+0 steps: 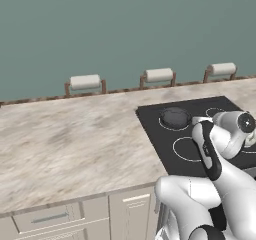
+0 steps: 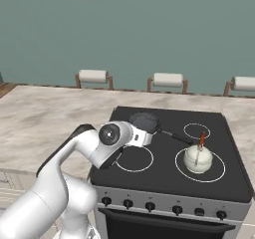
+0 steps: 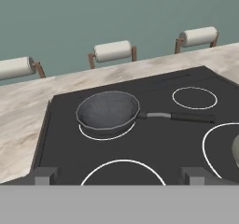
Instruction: Pick the kettle from the counter and place it on a stove burner. Then turn the burner on.
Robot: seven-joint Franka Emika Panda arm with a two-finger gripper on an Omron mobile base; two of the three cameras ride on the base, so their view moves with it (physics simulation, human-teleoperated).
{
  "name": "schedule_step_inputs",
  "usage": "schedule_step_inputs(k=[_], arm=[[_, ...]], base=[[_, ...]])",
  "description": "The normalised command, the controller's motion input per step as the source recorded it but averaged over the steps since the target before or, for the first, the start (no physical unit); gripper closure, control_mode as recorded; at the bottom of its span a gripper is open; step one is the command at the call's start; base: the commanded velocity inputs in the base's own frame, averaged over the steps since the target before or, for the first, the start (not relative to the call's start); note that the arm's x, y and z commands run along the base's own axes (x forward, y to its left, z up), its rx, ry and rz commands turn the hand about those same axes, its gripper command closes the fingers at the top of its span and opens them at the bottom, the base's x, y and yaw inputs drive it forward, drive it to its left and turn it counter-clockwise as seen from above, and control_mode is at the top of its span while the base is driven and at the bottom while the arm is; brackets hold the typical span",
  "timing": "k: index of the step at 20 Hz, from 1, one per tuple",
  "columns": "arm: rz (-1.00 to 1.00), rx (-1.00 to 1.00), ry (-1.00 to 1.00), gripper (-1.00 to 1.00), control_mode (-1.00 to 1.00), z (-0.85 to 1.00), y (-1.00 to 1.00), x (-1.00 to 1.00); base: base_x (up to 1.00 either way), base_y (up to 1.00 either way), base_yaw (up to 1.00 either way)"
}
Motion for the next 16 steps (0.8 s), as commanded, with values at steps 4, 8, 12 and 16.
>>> schedule_step_inputs(k=[4, 8, 12, 16], arm=[[0.0, 0.0, 0.0, -1.0, 1.0, 0.0, 0.0, 0.0], [0.0, 0.0, 0.0, -1.0, 1.0, 0.0, 0.0, 0.0], [0.0, 0.0, 0.0, -1.0, 1.0, 0.0, 0.0, 0.0], [0.0, 0.0, 0.0, -1.0, 1.0, 0.0, 0.0, 0.0]], base=[[-0.16, 0.0, 0.05], [-0.29, 0.0, 0.03], [-0.41, 0.0, 0.0], [-0.37, 0.0, 0.0]])
